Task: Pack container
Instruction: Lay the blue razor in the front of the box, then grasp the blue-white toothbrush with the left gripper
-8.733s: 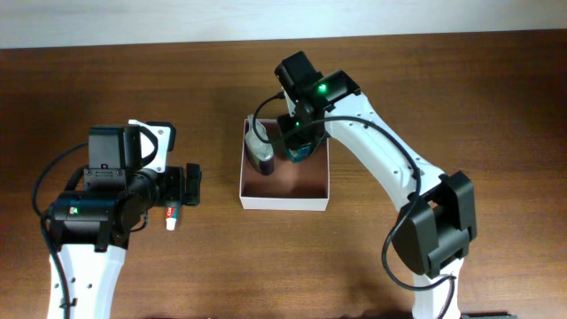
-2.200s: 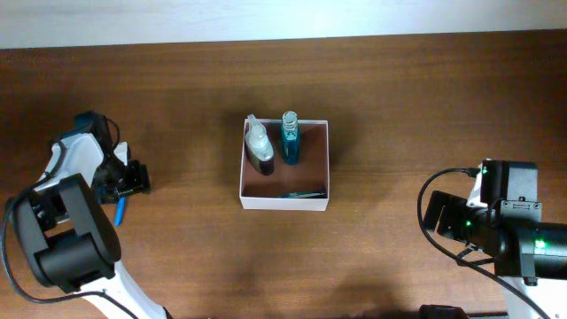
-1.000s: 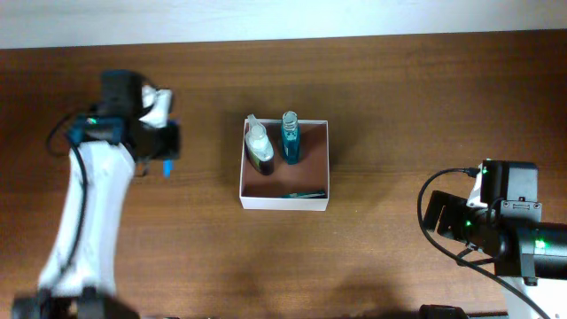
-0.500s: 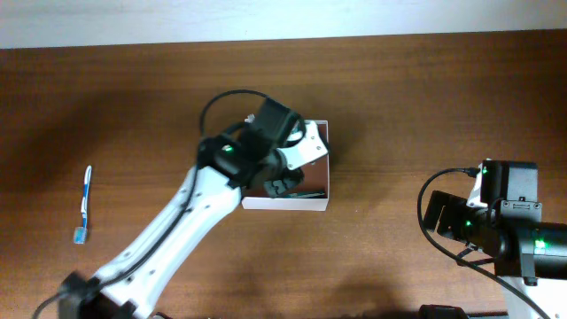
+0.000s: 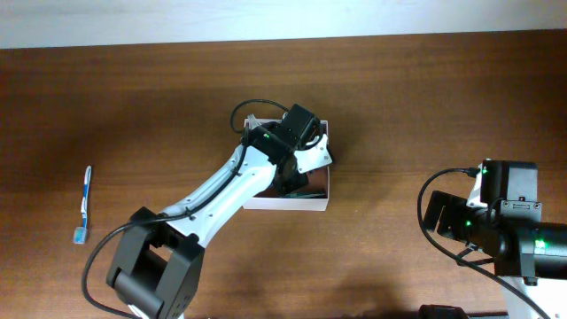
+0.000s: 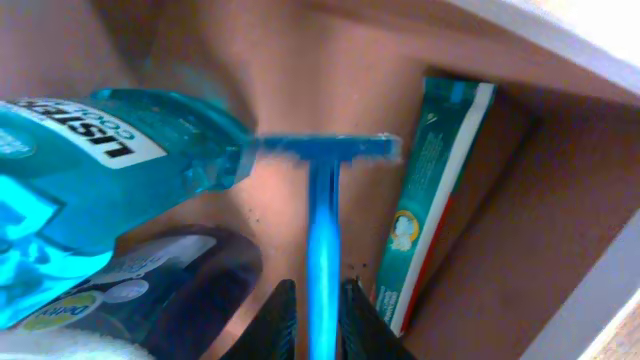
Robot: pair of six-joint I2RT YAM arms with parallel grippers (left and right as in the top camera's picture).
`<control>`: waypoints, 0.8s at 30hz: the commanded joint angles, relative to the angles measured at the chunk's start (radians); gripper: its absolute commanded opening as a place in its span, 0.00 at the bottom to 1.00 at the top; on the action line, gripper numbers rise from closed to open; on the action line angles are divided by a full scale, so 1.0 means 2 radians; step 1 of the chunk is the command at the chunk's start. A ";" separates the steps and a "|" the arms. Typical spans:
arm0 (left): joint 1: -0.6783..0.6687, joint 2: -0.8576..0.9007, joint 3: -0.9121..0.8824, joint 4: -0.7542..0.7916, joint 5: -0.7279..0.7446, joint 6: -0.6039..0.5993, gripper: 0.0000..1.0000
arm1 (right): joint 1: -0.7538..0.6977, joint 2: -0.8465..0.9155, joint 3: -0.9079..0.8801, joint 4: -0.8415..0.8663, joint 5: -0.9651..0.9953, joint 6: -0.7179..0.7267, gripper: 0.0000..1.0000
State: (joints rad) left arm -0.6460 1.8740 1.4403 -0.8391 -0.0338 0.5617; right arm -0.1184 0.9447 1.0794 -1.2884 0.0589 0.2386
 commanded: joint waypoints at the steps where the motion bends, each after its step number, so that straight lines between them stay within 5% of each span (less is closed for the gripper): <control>1: -0.001 -0.010 0.009 -0.009 -0.038 0.004 0.19 | -0.004 0.000 -0.002 0.001 -0.001 0.001 0.99; 3: -0.001 -0.028 0.021 -0.028 -0.056 -0.018 0.44 | -0.004 0.000 -0.002 0.001 -0.001 0.001 0.99; 7: 0.003 -0.090 0.057 -0.076 -0.073 -0.031 0.46 | -0.004 0.000 -0.002 0.001 -0.001 0.001 0.99; 10: 0.020 -0.141 0.062 -0.083 -0.121 -0.071 0.61 | -0.004 0.000 -0.002 0.001 -0.001 0.001 0.99; 13: 0.077 -0.191 0.062 -0.084 -0.135 -0.102 0.66 | -0.004 0.000 -0.002 0.001 -0.001 0.001 0.99; 17: 0.296 -0.218 0.059 -0.079 -0.103 -0.182 0.70 | -0.004 0.000 -0.002 0.001 -0.001 0.001 0.99; 24: 0.481 -0.167 0.014 -0.045 -0.093 -0.245 0.70 | -0.004 0.000 -0.002 0.001 -0.001 0.001 0.99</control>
State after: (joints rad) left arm 0.2115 1.4765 1.5204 -0.9531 -0.2428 0.1619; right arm -0.1184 0.9447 1.0786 -1.2877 0.0589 0.2394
